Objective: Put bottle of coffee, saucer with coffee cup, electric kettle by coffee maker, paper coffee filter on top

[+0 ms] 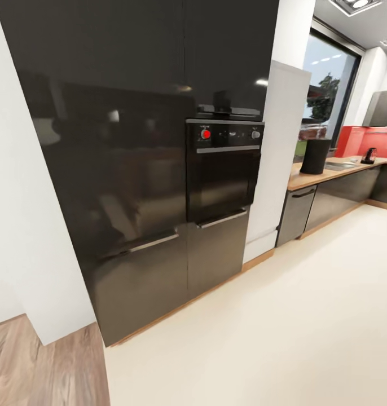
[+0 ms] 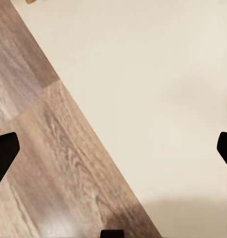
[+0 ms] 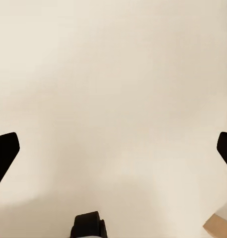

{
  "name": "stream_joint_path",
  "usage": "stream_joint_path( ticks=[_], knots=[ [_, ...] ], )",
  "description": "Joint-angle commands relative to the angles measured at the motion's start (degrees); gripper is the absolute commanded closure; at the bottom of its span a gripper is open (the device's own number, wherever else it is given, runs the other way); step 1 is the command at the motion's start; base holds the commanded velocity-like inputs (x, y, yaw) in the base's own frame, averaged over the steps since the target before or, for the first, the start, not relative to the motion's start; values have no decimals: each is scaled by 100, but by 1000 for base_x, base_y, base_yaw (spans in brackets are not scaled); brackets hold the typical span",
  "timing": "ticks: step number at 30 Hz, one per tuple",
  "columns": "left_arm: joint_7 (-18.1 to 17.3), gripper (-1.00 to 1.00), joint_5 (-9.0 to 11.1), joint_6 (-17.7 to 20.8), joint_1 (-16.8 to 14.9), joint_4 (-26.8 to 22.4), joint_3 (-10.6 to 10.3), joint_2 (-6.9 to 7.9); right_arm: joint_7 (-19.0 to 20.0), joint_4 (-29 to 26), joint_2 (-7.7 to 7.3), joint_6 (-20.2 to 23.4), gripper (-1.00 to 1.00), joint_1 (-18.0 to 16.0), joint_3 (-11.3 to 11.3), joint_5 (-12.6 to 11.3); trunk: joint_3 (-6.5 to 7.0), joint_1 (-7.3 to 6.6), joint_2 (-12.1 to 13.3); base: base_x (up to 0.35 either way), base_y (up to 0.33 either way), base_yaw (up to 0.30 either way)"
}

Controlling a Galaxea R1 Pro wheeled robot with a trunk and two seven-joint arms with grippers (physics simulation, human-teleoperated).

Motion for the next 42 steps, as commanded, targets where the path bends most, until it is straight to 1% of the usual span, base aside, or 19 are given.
stream_joint_path(
  ticks=[1,11,36,42],
  knots=[
    [-6,-100,-5,-18,-2,2,-2,2,2,4,-1,-21,-100,-4,7,-60,-6,3,-3,337,0,-263],
    [-7,-100,-6,-10,-2,2,-2,2,2,4,-1,-21,-100,-4,7,-60,-6,3,-3,336,-19,-263],
    [-6,-100,-6,-9,-5,2,-2,2,2,4,-1,-21,-100,-4,7,-60,-6,3,-3,314,-119,-263],
    [-6,-100,-3,-10,-4,2,-2,2,2,7,-1,-21,-100,-4,7,-60,-6,3,-3,324,-39,-263]
  ],
)
